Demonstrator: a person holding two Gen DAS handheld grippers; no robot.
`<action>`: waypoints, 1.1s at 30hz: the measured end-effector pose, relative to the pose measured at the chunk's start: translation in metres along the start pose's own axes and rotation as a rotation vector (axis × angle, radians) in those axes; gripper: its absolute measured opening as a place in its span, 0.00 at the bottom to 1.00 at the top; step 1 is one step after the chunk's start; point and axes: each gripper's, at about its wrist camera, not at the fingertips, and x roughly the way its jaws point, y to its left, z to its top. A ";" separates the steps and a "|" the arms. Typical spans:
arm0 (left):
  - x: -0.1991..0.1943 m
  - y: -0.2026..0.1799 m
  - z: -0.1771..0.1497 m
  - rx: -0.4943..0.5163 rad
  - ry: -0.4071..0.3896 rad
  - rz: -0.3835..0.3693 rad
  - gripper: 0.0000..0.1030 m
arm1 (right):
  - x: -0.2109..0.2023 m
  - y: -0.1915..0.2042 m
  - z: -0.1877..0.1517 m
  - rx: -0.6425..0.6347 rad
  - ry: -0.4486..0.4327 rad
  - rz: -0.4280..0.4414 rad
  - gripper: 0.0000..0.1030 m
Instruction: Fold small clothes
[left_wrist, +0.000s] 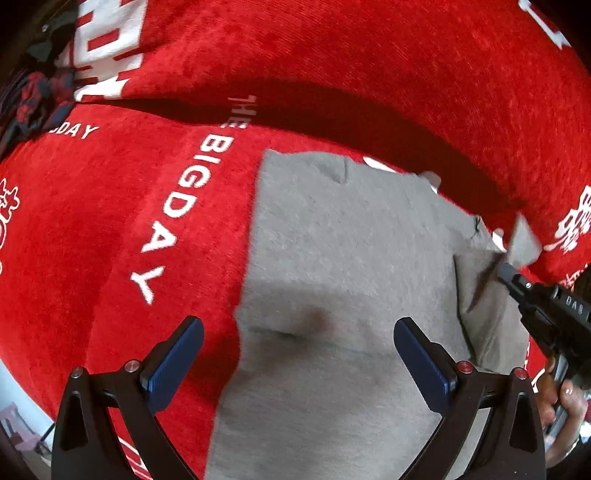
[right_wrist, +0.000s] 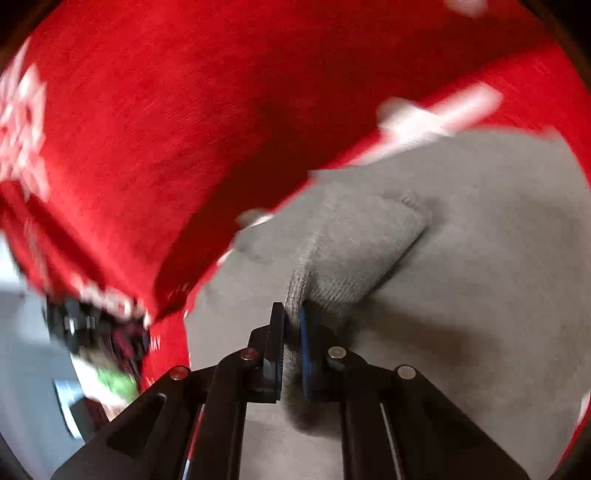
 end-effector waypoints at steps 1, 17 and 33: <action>0.000 0.003 0.001 -0.004 0.001 -0.001 1.00 | 0.005 0.014 -0.002 -0.073 0.026 0.002 0.08; 0.041 -0.040 0.017 0.080 0.118 -0.198 1.00 | 0.017 0.033 -0.063 -0.250 0.249 -0.104 0.34; 0.064 -0.055 0.029 -0.128 0.188 -0.338 0.76 | -0.074 -0.103 -0.086 0.243 0.105 -0.027 0.34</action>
